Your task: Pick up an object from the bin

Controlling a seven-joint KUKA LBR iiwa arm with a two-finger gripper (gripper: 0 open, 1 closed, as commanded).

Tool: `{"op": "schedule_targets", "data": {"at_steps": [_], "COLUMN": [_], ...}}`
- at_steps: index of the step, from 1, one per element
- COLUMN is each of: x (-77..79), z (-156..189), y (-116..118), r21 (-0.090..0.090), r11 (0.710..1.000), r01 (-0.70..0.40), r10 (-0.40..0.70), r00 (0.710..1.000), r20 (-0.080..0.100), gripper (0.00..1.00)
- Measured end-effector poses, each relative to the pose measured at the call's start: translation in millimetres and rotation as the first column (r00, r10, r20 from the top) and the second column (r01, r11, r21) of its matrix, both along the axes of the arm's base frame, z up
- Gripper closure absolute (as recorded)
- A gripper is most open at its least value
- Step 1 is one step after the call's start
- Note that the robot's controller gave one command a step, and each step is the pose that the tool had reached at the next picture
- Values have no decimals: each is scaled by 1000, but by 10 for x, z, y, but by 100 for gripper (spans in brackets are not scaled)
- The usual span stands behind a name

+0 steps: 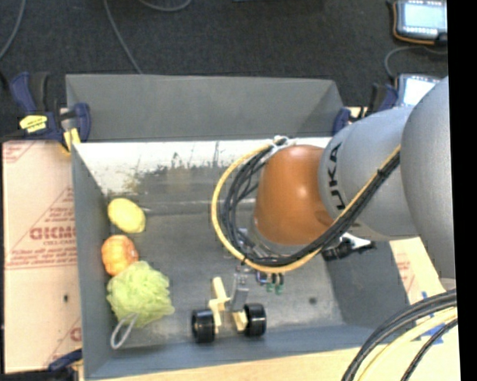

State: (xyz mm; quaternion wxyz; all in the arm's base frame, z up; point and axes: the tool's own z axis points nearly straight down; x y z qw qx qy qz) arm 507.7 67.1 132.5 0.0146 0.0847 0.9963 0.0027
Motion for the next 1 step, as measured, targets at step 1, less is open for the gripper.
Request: {"op": "schedule_targets", "data": {"at_steps": [1], "x": [-140], "z": [7], "y": [-29], "r21": [3], "r11": [997], "r01": [72], "r10": [-72], "r00": [997], "r20": [-1], "gripper": [0]}}
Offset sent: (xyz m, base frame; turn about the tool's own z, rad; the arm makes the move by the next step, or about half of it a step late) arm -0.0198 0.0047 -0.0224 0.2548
